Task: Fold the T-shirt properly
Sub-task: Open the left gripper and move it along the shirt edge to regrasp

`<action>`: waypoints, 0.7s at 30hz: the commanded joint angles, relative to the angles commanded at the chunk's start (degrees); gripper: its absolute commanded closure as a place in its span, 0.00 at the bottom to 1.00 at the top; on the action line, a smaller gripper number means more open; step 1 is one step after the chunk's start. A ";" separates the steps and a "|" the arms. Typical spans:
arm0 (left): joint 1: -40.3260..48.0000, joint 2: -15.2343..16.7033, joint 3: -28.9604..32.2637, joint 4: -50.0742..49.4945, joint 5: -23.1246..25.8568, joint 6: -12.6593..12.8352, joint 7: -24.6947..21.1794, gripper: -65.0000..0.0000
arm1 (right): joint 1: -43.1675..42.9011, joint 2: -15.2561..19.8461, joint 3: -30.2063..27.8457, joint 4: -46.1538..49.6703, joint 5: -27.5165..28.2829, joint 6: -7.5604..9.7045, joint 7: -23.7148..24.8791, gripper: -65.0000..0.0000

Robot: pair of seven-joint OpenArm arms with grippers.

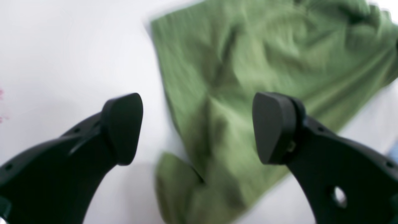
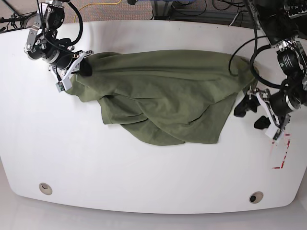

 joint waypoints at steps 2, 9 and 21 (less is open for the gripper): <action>-2.20 0.53 0.35 -4.48 3.34 1.19 -2.55 0.21 | 0.00 0.00 0.00 0.00 -0.09 0.00 0.00 1.00; -8.26 0.35 6.86 -19.87 7.91 1.27 -12.22 0.21 | 0.70 0.00 0.00 -0.09 -0.09 0.00 0.26 1.00; -14.15 0.35 22.15 -38.68 8.00 1.45 -26.64 0.21 | 1.49 0.00 0.00 -0.09 -0.09 0.00 0.35 1.00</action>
